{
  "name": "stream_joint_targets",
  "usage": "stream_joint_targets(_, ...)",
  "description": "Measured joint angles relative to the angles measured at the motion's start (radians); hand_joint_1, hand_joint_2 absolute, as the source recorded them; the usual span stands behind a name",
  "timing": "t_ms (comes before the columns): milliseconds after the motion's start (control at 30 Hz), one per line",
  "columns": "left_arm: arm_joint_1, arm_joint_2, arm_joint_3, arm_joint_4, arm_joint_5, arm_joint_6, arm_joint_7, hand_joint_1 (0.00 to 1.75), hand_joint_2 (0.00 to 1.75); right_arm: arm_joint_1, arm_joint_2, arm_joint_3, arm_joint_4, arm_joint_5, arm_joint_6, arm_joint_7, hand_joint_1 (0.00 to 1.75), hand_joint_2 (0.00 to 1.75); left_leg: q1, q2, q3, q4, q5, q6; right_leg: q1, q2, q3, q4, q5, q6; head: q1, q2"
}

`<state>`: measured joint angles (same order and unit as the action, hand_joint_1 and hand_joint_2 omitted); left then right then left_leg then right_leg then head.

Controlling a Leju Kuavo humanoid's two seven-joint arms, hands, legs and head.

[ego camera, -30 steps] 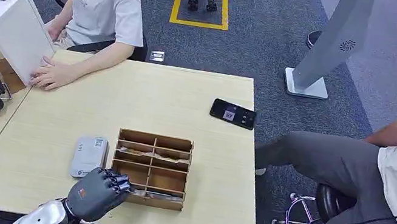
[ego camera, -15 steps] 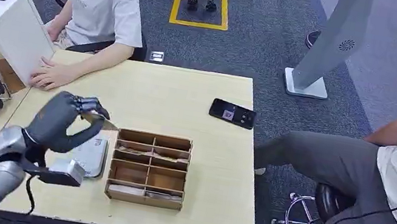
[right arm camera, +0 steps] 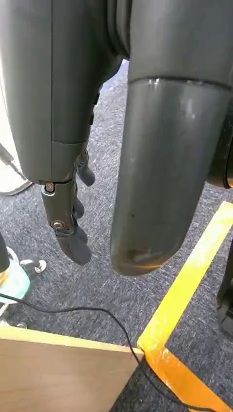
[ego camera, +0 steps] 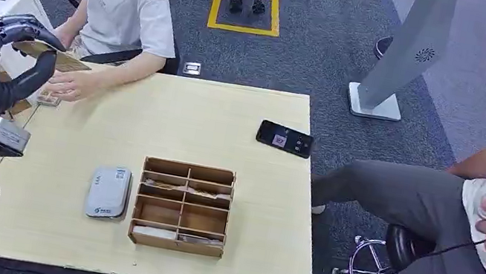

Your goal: Pass the card to the sensor for recognition and then transmit it.

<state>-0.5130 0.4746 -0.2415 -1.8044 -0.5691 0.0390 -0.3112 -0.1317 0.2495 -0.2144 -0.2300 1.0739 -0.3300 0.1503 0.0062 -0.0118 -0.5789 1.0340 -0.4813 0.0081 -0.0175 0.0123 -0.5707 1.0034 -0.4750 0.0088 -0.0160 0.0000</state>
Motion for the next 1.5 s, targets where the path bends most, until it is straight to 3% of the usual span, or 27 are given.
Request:
stream_joint_targets(100, -0.01, -0.003, -0.001, 0.062, -0.185, 0.079, 0.058, 1.75, 1.75, -0.003, 0.0, 0.015, -0.003, 0.012, 0.006, 0.01, 0.0, 0.0, 0.0, 0.0, 0.0, 0.0, 0.0, 0.0, 0.0, 0.0, -0.001, 0.0, 0.0, 0.0, 0.001, 0.0)
stream_joint_targets(167, -0.02, -0.009, -0.005, 0.116, -0.24, 0.12, 0.077, 1.75, 1.75, -0.004, 0.0, 0.022, -0.004, 0.017, 0.008, 0.015, 0.0, 0.0, 0.0, 0.0, 0.0, 0.0, 0.0, 0.0, 0.0, 0.001, -0.001, 0.0, 0.0, 0.0, 0.001, 0.0)
stream_joint_targets(200, -0.044, -0.032, -0.013, 0.197, -0.299, 0.174, 0.114, 1.75, 1.75, -0.006, 0.0, 0.032, -0.004, 0.023, 0.01, 0.016, 0.0, 0.0, 0.0, 0.0, 0.0, 0.0, 0.001, -0.001, 0.0, 0.0, -0.002, 0.0, 0.001, -0.001, 0.001, 0.0)
stream_joint_targets(300, -0.093, -0.076, -0.038, 0.339, -0.366, 0.218, 0.157, 1.75, 1.75, -0.009, 0.0, 0.047, -0.006, 0.029, 0.01, 0.016, 0.0, 0.0, 0.0, 0.0, 0.0, 0.0, 0.001, -0.001, 0.0, 0.0, -0.001, 0.0, 0.001, 0.0, 0.001, 0.0)
stream_joint_targets(400, -0.147, -0.126, -0.057, 0.498, -0.39, 0.235, 0.178, 1.75, 1.75, -0.012, 0.0, 0.065, -0.008, 0.035, 0.01, 0.016, 0.0, 0.0, 0.0, 0.002, 0.0, 0.0, 0.001, -0.001, 0.0, 0.003, -0.001, 0.0, 0.002, 0.001, 0.001, 0.0)
stream_joint_targets(633, -0.239, -0.19, -0.075, 0.737, -0.468, 0.278, 0.241, 1.75, 1.75, -0.016, 0.0, 0.087, -0.01, 0.033, 0.008, 0.003, 0.0, 0.0, -0.001, 0.003, -0.001, 0.0, 0.001, -0.001, -0.001, 0.004, -0.003, 0.0, 0.002, 0.001, 0.001, 0.0)
stream_joint_targets(1033, -0.318, -0.254, -0.088, 0.933, -0.529, 0.324, 0.257, 1.75, 1.75, -0.018, 0.0, 0.1, -0.01, 0.016, 0.006, -0.009, 0.0, 0.0, -0.001, 0.003, -0.002, 0.0, 0.001, -0.001, -0.001, 0.004, -0.003, 0.0, 0.002, 0.001, 0.001, 0.0)
stream_joint_targets(1067, -0.323, -0.261, -0.089, 0.95, -0.53, 0.325, 0.254, 0.0, 1.75, -0.018, 0.0, 0.101, -0.01, 0.015, 0.006, -0.012, 0.0, 0.0, -0.001, 0.003, -0.002, 0.0, 0.001, -0.001, -0.001, 0.004, -0.003, 0.0, 0.002, 0.001, 0.001, 0.0)
stream_joint_targets(1500, -0.32, -0.266, -0.089, 0.968, -0.506, 0.391, 0.232, 0.0, 1.75, -0.018, 0.0, 0.105, -0.01, -0.003, 0.004, -0.017, 0.0, 0.0, -0.001, 0.003, -0.003, 0.0, 0.001, -0.001, -0.001, 0.004, -0.004, 0.0, 0.002, 0.001, 0.001, 0.0)
